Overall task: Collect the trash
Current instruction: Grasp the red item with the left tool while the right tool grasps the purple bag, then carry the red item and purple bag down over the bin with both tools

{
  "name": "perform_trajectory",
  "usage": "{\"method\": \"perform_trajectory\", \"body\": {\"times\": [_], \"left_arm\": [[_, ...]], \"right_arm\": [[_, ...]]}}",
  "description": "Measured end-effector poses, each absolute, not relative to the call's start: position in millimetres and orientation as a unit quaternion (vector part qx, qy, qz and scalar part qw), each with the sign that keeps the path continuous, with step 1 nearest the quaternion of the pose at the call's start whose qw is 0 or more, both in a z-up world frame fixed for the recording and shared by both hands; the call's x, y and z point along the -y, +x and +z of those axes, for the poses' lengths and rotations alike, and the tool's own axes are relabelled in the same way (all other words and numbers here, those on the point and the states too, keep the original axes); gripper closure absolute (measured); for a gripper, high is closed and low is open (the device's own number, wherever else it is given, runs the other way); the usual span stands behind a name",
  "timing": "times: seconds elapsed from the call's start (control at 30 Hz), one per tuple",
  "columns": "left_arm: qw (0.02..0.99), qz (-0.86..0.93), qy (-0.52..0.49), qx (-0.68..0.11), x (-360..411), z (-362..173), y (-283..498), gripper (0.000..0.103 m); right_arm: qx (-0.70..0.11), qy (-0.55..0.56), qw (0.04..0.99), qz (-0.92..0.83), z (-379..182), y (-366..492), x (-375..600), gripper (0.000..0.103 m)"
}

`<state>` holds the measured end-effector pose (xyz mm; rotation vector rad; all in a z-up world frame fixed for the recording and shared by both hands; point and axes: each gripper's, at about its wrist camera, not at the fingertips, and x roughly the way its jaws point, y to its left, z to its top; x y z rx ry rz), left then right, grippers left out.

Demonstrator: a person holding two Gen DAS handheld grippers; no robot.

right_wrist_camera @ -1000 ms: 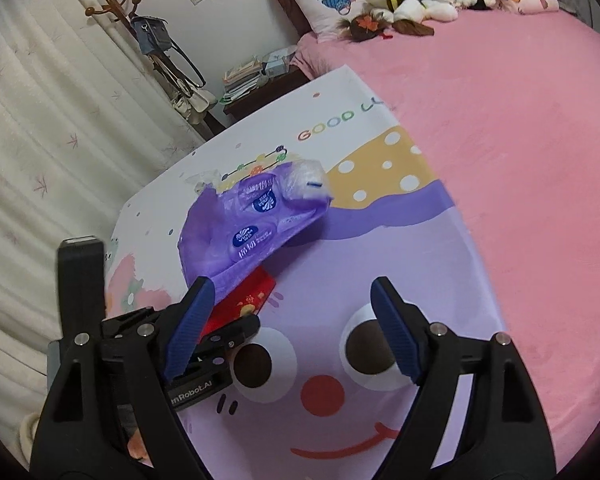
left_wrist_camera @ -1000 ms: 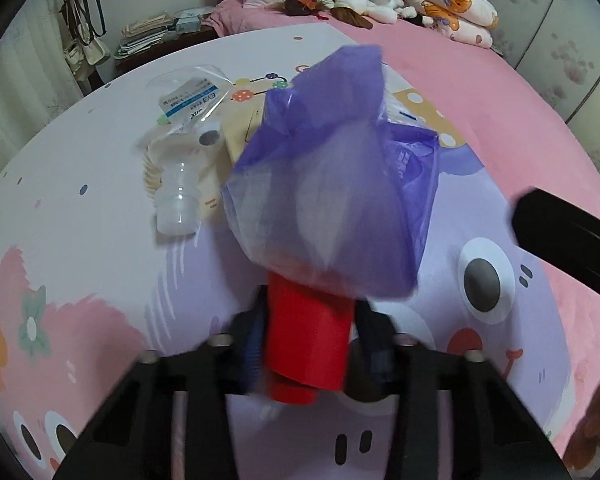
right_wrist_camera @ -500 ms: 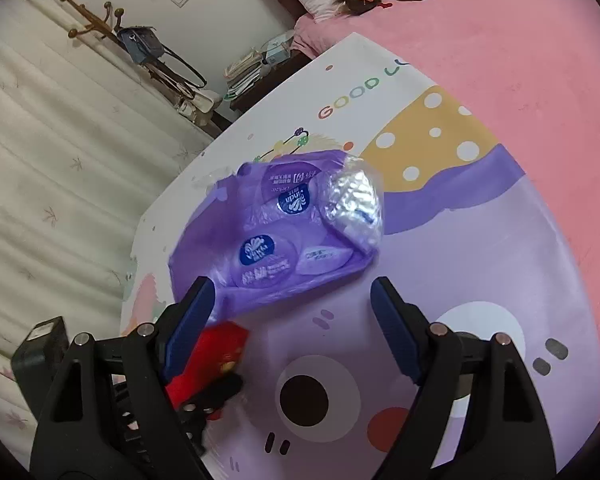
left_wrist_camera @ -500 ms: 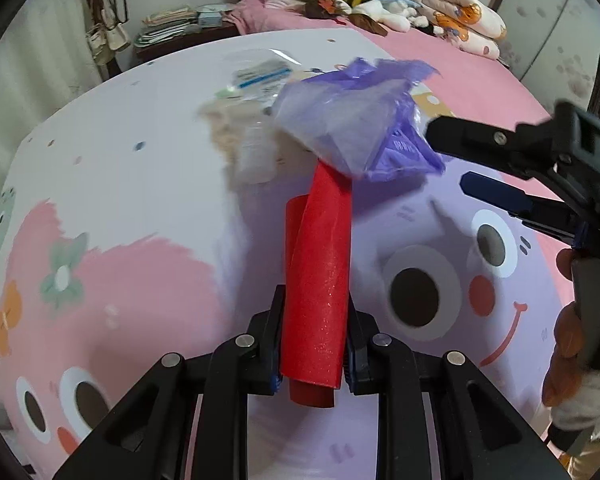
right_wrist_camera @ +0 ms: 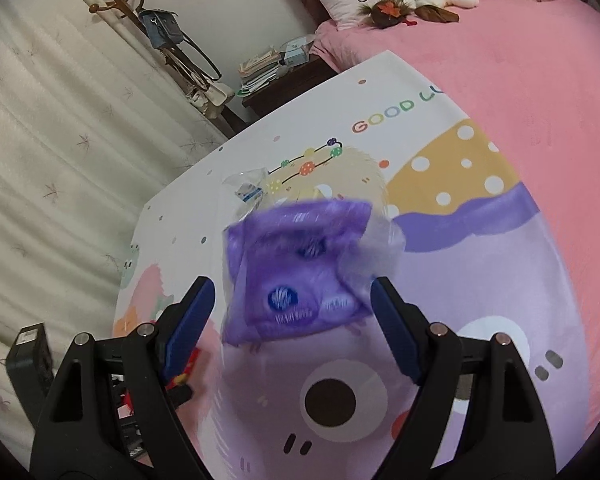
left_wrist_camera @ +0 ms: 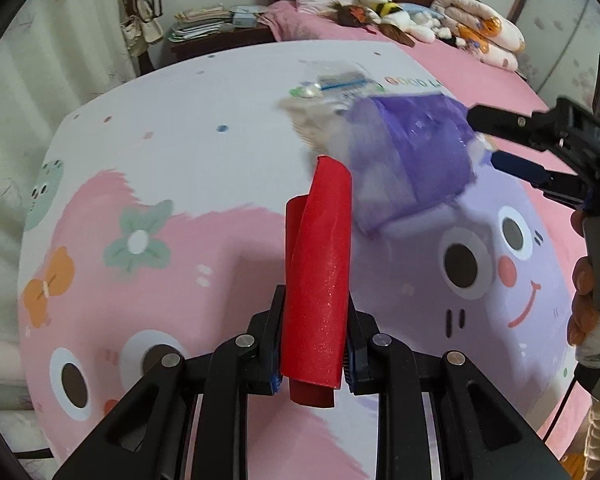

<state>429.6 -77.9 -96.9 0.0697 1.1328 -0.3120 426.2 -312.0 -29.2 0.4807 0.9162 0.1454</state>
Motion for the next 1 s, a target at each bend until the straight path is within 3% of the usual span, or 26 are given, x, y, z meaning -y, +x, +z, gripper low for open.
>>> {"method": "perform_trajectory", "body": {"times": [0.67, 0.73, 0.77, 0.83, 0.9, 0.93, 1.0], "left_arm": [[0.825, -0.140, -0.011, -0.547, 63, -121, 467, 0.081], [0.827, -0.140, -0.010, -0.545, 66, -121, 467, 0.081], [0.827, -0.140, -0.010, -0.544, 67, -121, 467, 0.081], [0.828, -0.139, -0.010, -0.544, 67, -121, 465, 0.081], [0.828, -0.139, -0.012, -0.543, 66, -118, 462, 0.081], [0.829, -0.137, -0.012, -0.542, 65, -116, 459, 0.081], [0.831, -0.136, -0.013, -0.540, 62, -109, 453, 0.081]], "right_arm": [[-0.444, 0.172, 0.874, 0.095, -84, 466, 296, 0.021], [-0.444, 0.178, 0.872, 0.103, -85, 466, 293, 0.035], [-0.447, 0.181, 0.869, 0.110, -86, 465, 292, 0.050], [-0.449, 0.179, 0.868, 0.108, -86, 463, 289, 0.057], [-0.445, 0.178, 0.870, 0.113, -83, 456, 288, 0.075], [-0.445, 0.178, 0.870, 0.117, -81, 452, 287, 0.081], [-0.437, 0.182, 0.873, 0.118, -73, 439, 288, 0.082]]}}
